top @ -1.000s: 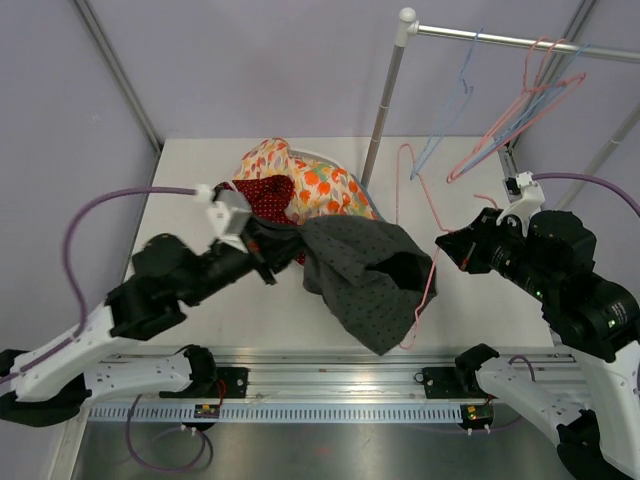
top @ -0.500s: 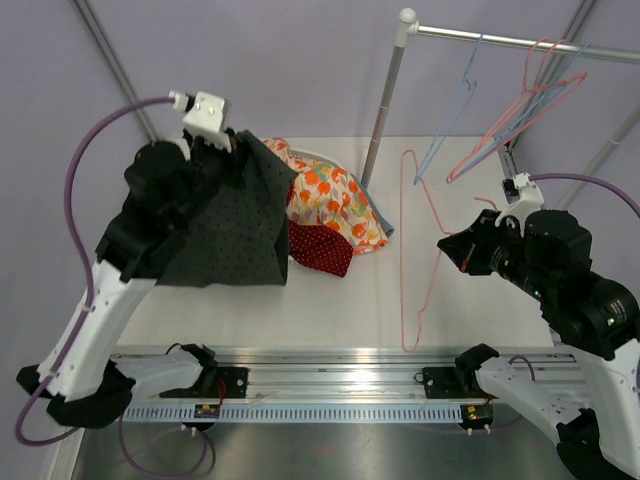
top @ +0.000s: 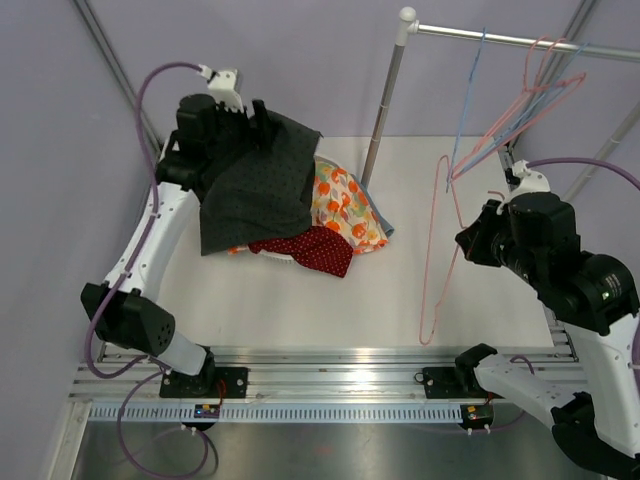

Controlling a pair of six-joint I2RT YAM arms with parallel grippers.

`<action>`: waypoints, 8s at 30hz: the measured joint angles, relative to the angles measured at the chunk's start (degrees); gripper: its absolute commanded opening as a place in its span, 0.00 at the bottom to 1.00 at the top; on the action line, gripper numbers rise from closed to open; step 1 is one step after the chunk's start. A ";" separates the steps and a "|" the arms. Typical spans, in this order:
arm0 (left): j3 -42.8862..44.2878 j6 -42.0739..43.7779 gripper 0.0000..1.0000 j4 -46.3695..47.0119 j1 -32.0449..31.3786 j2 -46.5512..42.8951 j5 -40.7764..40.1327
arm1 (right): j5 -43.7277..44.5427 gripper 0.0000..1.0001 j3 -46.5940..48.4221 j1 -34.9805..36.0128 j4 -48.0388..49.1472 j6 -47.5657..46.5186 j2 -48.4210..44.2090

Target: Remove the skirt from the hanger

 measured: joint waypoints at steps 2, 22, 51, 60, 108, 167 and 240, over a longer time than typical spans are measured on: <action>-10.34 -2.38 0.99 2.08 0.04 -0.66 0.74 | 0.83 0.00 2.67 0.00 -0.42 -0.17 1.73; -37.83 -6.95 0.99 -14.23 0.44 -49.96 -1.29 | 8.98 0.00 6.80 0.00 3.04 -3.32 20.83; -51.69 -7.63 0.99 -19.08 0.20 -56.11 -2.27 | 21.62 0.00 16.28 0.00 -5.05 -2.84 25.57; -51.69 -7.63 0.99 -19.10 0.15 -56.11 -2.25 | 18.23 0.00 6.84 0.00 -4.31 0.09 18.80; -52.63 -7.65 0.99 -18.67 0.15 -55.21 -2.10 | 24.96 0.00 61.33 -15.10 11.21 -17.77 51.06; -52.63 -9.14 0.99 -19.61 -7.04 -53.77 -9.03 | -0.33 0.99 27.08 -31.17 21.09 -2.84 30.08; -52.63 -9.11 0.99 -19.52 -7.04 -54.53 -7.02 | -3.89 0.83 54.31 -34.80 20.02 4.39 100.00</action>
